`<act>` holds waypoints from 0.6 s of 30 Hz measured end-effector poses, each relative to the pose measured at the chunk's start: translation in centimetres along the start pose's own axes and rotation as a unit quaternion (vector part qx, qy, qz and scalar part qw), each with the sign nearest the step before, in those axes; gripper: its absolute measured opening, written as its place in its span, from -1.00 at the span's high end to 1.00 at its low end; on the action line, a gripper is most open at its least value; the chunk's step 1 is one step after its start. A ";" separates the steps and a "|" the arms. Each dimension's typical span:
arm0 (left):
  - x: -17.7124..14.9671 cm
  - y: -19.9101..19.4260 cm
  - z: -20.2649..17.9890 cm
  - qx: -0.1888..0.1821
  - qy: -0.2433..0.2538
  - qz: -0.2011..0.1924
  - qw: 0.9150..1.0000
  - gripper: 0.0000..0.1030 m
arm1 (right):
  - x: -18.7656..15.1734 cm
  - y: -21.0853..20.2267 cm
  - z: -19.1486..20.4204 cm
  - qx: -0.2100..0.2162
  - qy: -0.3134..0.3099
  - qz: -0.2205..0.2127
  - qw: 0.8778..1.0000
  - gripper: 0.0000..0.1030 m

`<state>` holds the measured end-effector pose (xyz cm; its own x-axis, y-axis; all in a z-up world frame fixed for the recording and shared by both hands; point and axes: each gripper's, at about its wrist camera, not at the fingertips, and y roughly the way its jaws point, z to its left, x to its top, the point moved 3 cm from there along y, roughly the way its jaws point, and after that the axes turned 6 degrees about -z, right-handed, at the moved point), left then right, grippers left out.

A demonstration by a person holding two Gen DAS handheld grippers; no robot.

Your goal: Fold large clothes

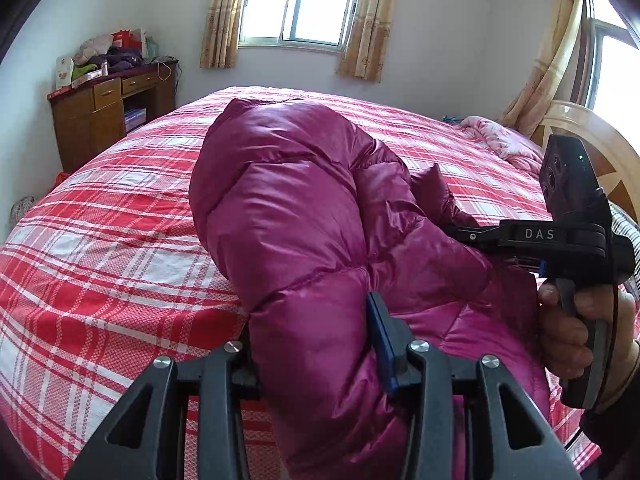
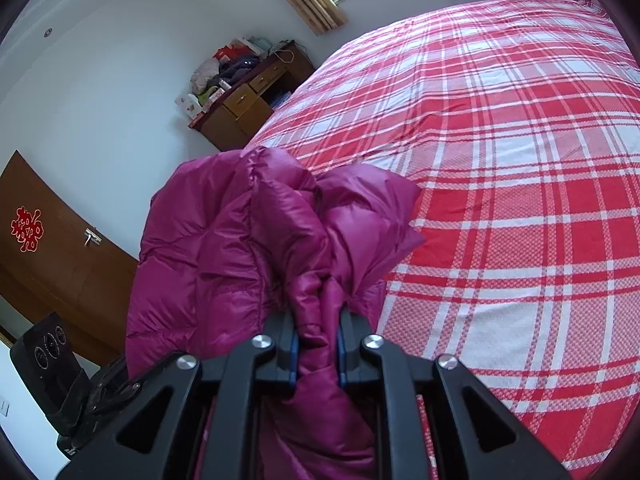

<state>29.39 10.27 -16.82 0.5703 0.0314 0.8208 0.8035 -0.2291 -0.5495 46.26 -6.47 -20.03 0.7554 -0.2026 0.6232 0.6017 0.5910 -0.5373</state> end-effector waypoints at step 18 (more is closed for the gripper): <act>-1.6 1.5 1.9 0.025 -0.031 0.010 0.999 -0.61 | -1.6 1.7 -1.0 -0.045 -0.014 0.013 0.999 0.57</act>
<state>30.00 11.73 -19.23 0.5952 0.0884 0.7987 0.7980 -0.1820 -0.5746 46.33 -5.94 -22.47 0.7645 -0.1650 0.6231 0.6033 0.5238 -0.6014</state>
